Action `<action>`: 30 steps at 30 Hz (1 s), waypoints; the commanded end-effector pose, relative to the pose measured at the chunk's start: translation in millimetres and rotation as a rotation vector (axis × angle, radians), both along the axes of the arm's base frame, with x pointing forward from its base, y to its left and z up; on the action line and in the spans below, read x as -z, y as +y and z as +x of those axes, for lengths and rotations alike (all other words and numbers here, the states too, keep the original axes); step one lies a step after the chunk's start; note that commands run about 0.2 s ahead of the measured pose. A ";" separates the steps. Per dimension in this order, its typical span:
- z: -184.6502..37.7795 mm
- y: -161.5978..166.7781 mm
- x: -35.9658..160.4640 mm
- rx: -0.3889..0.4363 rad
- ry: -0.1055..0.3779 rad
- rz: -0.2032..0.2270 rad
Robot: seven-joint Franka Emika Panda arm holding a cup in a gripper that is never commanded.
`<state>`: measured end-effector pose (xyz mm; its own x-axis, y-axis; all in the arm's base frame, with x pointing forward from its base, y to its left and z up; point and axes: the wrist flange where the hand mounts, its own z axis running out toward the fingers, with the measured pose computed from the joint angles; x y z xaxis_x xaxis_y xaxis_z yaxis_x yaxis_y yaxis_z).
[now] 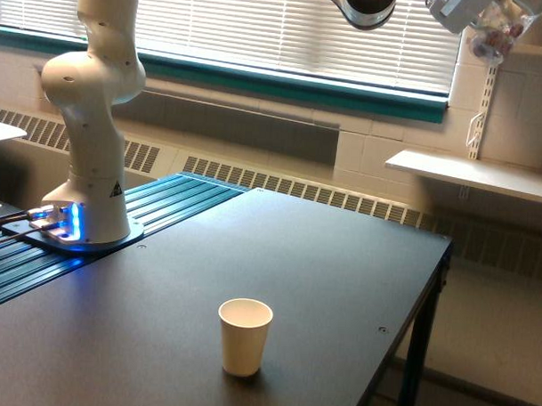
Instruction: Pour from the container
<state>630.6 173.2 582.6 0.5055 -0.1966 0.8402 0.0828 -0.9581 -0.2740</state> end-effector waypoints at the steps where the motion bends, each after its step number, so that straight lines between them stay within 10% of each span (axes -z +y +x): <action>1: -2.2 11.3 0.6 0.039 0.096 0.057; 18: -35.3 -41.7 86.0 0.241 0.438 -0.170; 24: -56.0 -89.7 103.7 0.375 0.522 -0.078; 30: -79.6 -139.8 126.1 0.499 0.590 -0.087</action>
